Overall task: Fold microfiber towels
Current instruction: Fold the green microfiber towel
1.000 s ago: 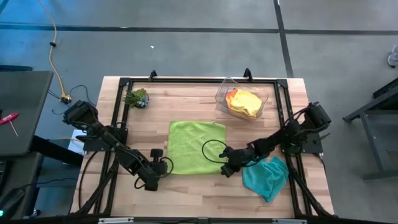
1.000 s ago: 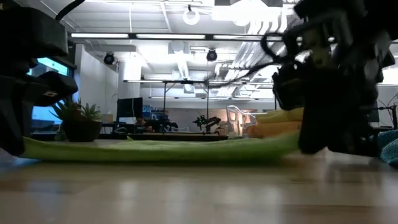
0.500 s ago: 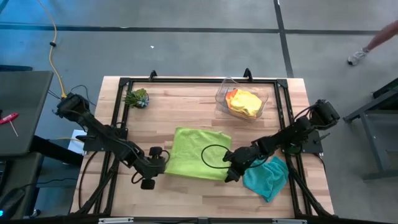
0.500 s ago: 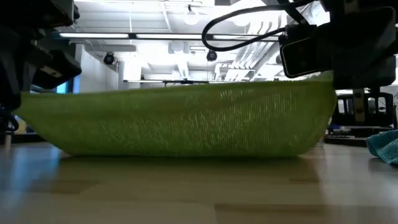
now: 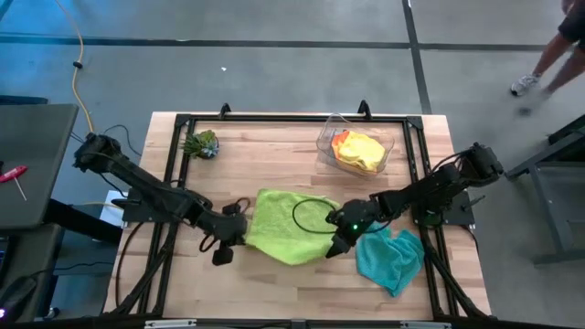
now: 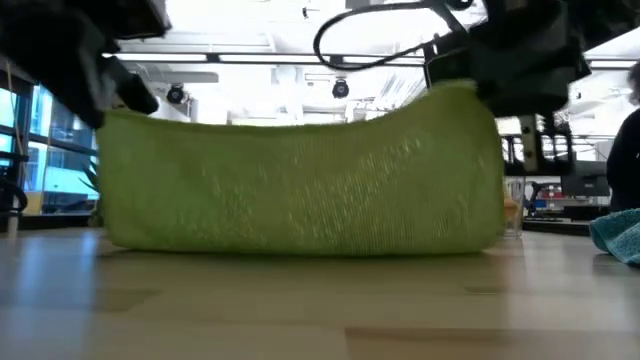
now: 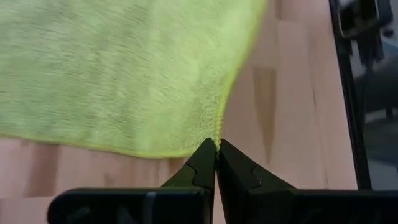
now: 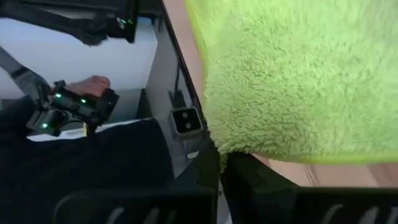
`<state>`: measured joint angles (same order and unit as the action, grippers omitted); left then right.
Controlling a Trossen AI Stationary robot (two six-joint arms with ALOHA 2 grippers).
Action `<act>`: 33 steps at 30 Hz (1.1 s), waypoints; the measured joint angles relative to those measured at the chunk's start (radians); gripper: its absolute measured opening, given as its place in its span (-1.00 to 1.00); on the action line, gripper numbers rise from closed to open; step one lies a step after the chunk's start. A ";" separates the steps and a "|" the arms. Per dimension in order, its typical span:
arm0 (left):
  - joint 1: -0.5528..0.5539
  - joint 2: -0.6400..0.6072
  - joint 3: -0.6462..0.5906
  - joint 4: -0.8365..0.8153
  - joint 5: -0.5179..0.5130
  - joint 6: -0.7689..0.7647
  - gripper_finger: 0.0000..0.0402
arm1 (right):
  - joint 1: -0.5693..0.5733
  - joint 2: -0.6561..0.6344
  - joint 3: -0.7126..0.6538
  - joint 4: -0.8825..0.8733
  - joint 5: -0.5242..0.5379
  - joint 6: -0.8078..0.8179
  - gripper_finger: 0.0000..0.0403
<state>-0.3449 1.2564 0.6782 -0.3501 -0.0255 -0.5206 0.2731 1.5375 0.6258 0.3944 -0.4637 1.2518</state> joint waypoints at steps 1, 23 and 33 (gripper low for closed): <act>0.017 -0.008 0.000 0.000 -0.001 0.000 -1.00 | -0.009 -0.011 0.000 0.001 0.001 -0.010 -1.00; 0.334 -0.028 0.000 0.000 -0.098 0.008 -1.00 | -0.126 -0.124 0.000 -0.198 0.124 -0.022 -1.00; 0.401 -0.026 0.000 -0.002 -0.146 -0.027 -1.00 | -0.189 -0.196 0.001 -0.366 0.235 -0.048 -1.00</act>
<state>0.0565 1.2300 0.6785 -0.3526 -0.1717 -0.5476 0.0845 1.3419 0.6266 0.0285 -0.2286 1.2035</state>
